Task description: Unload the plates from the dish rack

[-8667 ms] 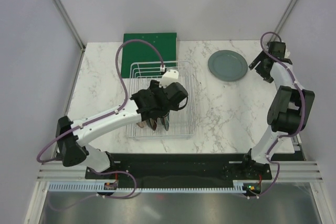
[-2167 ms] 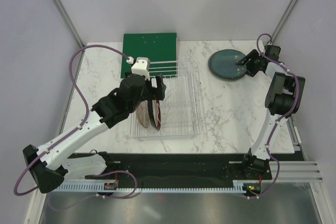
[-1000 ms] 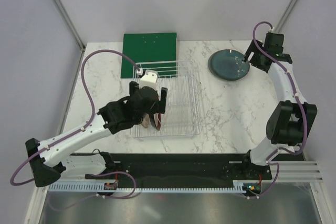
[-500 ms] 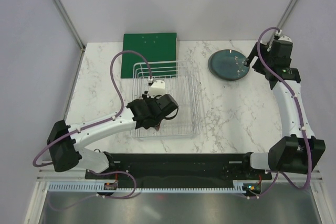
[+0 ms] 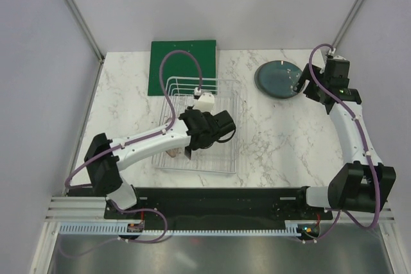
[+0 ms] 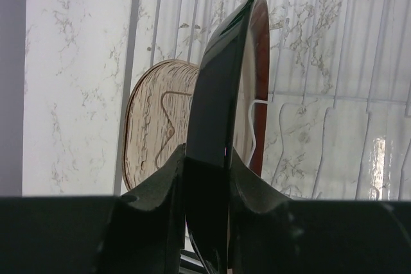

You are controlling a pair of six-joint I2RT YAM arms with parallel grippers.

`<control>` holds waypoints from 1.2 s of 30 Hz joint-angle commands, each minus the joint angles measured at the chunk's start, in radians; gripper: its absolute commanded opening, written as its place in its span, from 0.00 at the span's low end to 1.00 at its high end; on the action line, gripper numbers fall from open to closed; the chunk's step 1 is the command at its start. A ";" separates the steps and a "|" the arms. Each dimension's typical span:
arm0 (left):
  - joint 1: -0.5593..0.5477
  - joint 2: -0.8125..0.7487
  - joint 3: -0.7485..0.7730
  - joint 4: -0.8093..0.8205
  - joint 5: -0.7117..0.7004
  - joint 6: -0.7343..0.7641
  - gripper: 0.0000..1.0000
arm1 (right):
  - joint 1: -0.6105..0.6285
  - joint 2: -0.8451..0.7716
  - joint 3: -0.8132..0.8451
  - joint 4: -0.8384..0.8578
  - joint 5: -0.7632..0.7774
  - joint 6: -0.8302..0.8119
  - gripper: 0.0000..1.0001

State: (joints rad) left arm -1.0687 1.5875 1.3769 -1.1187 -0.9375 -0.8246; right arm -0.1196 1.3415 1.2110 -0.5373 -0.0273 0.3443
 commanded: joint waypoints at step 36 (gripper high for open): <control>-0.019 -0.441 0.056 0.526 0.122 0.415 0.02 | 0.015 -0.128 -0.091 0.209 -0.715 0.082 0.91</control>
State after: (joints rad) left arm -1.0824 1.2499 1.5204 -1.0592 -0.9363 -0.6537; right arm -0.1143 1.2411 1.1507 -0.4469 -0.4862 0.3725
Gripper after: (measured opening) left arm 0.294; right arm 0.915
